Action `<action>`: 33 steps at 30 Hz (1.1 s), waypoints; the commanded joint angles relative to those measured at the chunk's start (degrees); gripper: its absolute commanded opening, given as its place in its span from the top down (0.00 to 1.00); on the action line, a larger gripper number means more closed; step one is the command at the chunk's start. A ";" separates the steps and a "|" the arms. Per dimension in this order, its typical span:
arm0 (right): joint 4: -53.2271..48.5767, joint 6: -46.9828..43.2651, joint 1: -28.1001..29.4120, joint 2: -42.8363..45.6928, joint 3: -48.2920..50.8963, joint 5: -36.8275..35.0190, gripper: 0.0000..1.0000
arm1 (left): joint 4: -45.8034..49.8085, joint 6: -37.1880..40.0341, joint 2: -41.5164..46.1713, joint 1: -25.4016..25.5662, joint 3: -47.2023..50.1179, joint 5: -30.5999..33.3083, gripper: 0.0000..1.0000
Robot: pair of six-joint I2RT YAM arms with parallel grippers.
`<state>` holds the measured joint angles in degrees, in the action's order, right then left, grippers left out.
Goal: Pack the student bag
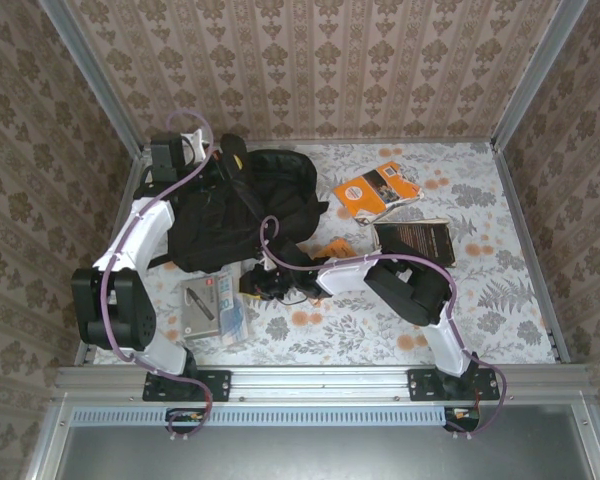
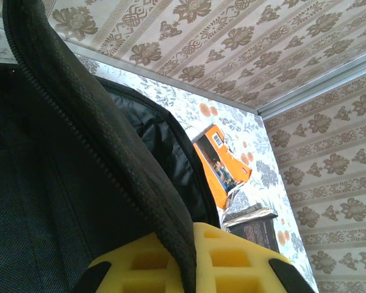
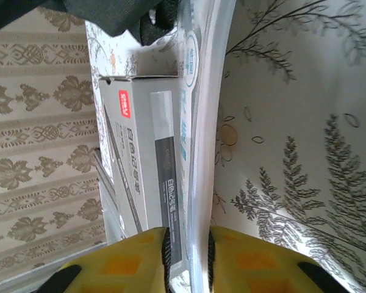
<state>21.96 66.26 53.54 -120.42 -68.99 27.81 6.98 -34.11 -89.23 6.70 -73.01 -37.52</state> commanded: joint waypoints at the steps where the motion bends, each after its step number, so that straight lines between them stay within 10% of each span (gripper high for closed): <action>1: -3.09 -4.60 0.79 -0.47 -3.34 2.07 0.76 | -1.80 0.53 -0.80 -0.11 -0.29 -0.23 1.00; 10: -11.92 -9.02 1.83 -2.33 -8.89 1.57 0.75 | -1.80 0.45 -0.95 -0.11 -0.38 -0.45 1.00; 17: -11.88 -8.52 1.83 -2.94 -9.66 0.08 1.00 | -1.71 0.58 -0.86 -0.18 -0.30 -0.45 1.00; 33: -26.27 -11.39 -0.03 11.34 0.05 -6.50 1.00 | -1.49 0.62 -0.88 -0.16 -0.46 -0.45 1.00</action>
<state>1.74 57.06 54.19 -114.80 -71.31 23.77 6.83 -34.11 -89.93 6.70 -73.01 -37.54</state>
